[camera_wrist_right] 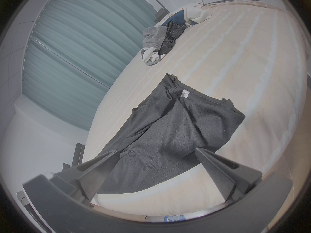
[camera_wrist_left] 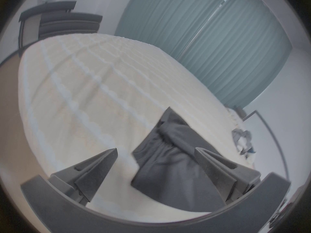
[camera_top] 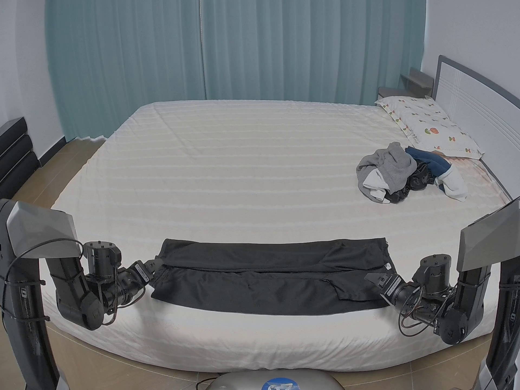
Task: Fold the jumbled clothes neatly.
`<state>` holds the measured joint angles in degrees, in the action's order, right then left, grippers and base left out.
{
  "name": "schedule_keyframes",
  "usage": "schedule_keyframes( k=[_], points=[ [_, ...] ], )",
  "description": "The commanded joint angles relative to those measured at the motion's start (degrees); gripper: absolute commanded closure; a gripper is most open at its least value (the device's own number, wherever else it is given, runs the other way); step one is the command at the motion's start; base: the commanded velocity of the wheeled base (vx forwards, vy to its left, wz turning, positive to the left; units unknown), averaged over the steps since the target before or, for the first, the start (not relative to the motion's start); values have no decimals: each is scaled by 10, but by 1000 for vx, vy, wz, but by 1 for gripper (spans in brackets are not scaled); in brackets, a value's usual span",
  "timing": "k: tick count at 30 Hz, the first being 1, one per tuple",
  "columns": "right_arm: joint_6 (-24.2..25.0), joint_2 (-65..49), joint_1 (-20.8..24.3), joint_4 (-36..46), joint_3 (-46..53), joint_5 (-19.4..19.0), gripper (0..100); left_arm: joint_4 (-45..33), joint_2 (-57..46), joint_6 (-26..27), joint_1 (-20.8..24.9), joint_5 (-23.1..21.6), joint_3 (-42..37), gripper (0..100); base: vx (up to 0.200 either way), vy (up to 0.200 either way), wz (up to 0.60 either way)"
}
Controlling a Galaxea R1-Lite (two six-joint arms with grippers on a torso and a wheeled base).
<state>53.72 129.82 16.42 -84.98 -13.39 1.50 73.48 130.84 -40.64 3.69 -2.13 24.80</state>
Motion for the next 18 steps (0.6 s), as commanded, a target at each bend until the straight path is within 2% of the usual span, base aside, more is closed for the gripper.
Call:
schedule_keyframes(
  k=[1,5,9,18],
  points=[
    [0,7,0,0,-1,0,0,1,-18,-27,-6,-49,44,0,0,0,0],
    [0,12,0,0,-4,0,0,3,22,-27,3,-96,74,0,0,0,0],
    [0,17,0,0,-6,0,0,2,59,-20,10,-96,100,0,0,0,0],
    [-1,18,3,0,-6,0,0,4,83,7,22,-99,103,0,0,0,0]
  ],
)
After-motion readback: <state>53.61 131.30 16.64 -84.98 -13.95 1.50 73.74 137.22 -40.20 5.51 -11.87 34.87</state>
